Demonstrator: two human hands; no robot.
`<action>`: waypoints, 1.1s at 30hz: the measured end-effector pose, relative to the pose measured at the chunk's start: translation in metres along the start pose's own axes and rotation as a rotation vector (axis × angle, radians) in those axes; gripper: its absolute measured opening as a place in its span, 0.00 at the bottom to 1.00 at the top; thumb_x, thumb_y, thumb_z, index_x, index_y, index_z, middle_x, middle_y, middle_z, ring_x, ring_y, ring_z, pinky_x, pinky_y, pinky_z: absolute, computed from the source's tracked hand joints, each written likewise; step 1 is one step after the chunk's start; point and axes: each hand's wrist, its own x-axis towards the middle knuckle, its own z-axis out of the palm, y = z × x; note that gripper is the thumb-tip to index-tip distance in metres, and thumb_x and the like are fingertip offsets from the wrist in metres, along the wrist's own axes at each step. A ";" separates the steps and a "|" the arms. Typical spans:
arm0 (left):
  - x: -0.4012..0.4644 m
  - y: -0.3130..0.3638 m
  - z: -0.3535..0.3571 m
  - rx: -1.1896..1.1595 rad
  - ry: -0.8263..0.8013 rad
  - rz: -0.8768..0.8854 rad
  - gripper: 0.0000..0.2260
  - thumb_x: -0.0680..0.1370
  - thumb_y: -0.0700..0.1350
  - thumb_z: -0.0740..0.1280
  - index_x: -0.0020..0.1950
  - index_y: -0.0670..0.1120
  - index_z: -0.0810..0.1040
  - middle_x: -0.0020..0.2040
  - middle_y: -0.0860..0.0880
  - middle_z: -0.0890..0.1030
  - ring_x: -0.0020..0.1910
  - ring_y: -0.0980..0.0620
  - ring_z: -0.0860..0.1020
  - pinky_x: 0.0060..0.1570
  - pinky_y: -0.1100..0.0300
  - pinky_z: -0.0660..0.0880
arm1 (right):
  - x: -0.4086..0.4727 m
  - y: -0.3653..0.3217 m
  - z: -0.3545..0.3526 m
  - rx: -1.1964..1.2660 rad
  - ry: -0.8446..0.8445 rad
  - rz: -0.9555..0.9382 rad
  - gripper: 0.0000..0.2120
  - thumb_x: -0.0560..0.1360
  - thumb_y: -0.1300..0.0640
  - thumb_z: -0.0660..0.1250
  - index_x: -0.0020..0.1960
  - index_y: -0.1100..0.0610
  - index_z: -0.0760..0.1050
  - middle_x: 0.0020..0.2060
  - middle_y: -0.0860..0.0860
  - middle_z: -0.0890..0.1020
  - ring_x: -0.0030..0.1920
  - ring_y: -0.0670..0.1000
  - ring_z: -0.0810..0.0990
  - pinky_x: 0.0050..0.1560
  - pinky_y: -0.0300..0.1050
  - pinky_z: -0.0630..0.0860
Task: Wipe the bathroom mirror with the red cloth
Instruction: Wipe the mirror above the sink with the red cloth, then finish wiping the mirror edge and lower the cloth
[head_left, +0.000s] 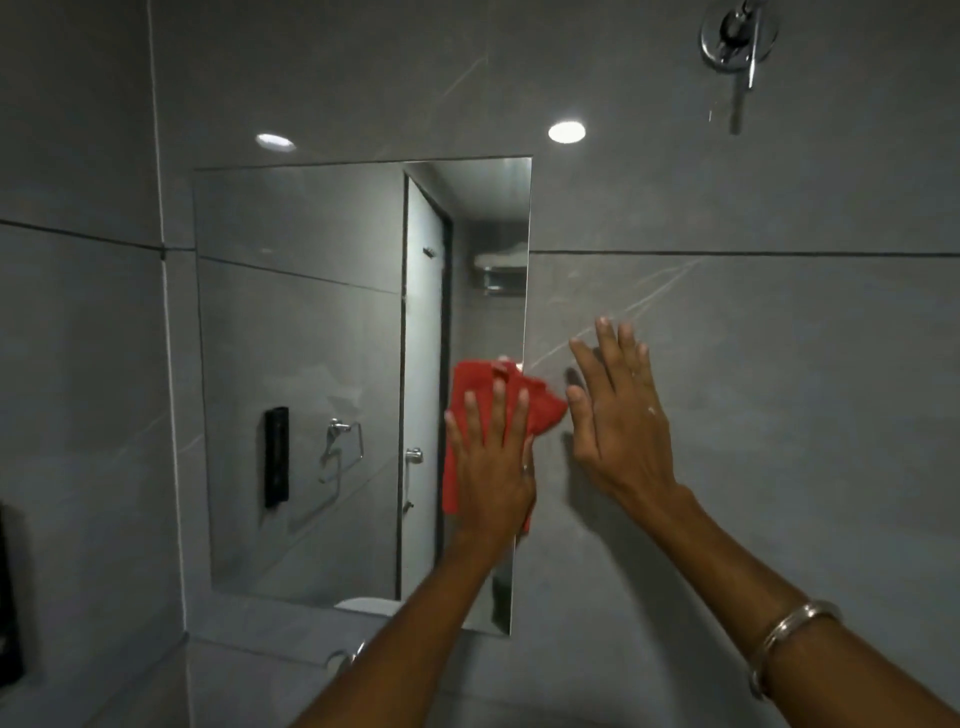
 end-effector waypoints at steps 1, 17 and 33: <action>-0.032 0.001 0.003 0.008 -0.038 -0.005 0.43 0.78 0.44 0.70 0.84 0.50 0.45 0.85 0.46 0.41 0.83 0.35 0.45 0.79 0.31 0.42 | -0.017 -0.004 -0.002 0.011 -0.021 0.020 0.27 0.84 0.48 0.50 0.80 0.57 0.63 0.82 0.56 0.57 0.83 0.57 0.50 0.83 0.55 0.47; -0.258 0.040 -0.075 -1.497 -0.527 -1.362 0.22 0.84 0.35 0.58 0.79 0.41 0.65 0.75 0.38 0.73 0.72 0.38 0.73 0.78 0.41 0.63 | -0.276 -0.036 -0.008 0.460 -0.636 1.005 0.16 0.84 0.57 0.60 0.66 0.64 0.77 0.63 0.60 0.81 0.66 0.60 0.79 0.67 0.48 0.71; -0.436 0.073 -0.022 -0.943 -1.242 -1.555 0.39 0.75 0.26 0.62 0.79 0.58 0.64 0.66 0.44 0.79 0.63 0.42 0.79 0.59 0.46 0.80 | -0.517 -0.010 0.016 0.912 -1.050 1.671 0.30 0.78 0.68 0.64 0.77 0.49 0.66 0.58 0.51 0.81 0.53 0.52 0.81 0.43 0.48 0.79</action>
